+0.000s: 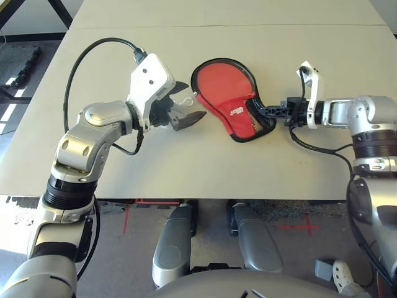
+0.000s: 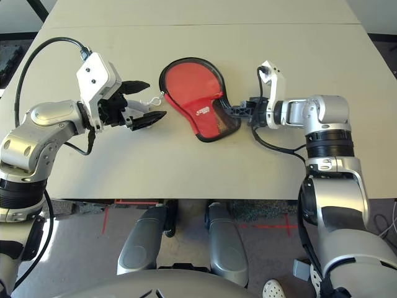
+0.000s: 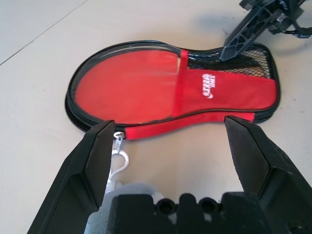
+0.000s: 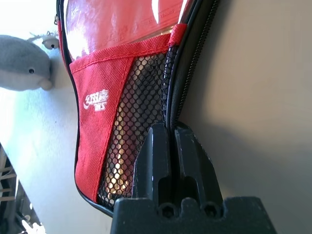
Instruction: Store the ping-pong paddle in its case and zip it.
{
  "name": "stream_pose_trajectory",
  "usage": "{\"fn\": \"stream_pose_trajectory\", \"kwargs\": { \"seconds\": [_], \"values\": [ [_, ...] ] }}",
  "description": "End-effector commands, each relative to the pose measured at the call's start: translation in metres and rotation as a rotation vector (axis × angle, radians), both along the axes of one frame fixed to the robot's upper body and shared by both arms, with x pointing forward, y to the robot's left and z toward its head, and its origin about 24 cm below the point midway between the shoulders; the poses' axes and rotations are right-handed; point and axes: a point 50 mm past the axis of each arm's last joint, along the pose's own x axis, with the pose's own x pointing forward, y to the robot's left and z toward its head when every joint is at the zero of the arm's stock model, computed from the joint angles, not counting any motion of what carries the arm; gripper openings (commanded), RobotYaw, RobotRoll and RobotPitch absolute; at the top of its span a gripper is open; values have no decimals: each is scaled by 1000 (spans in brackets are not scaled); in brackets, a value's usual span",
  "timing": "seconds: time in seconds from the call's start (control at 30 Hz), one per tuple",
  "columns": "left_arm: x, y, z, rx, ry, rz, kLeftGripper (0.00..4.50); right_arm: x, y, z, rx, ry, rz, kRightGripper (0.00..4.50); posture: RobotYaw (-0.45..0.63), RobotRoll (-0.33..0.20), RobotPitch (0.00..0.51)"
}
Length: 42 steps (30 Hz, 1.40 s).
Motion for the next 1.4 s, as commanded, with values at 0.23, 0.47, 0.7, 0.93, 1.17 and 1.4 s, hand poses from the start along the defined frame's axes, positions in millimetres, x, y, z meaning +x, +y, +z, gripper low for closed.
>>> {"fn": "stream_pose_trajectory", "kwargs": {
  "seconds": [0.23,0.47,0.7,0.93,1.17,1.4],
  "values": [
    [3,-6,-1,-10,4,-31,4500,-39,-36,7,-22,65,-5,29,120,0,258],
    [6,-6,0,-19,5,-51,4500,-66,-47,11,-27,89,18,29,73,0,262],
    [9,-12,0,-22,7,-80,4500,-91,-46,5,-9,131,37,29,35,0,264],
    [12,-15,0,-22,7,-100,4500,-105,-51,2,5,151,4,29,7,0,263],
    [15,-15,-1,-23,4,-105,4500,-114,-54,-2,-8,168,-4,29,-2,0,263],
    [15,-16,-2,-29,0,-100,4500,-111,-51,-1,-60,163,19,534,2,0,262]
  ]
}}
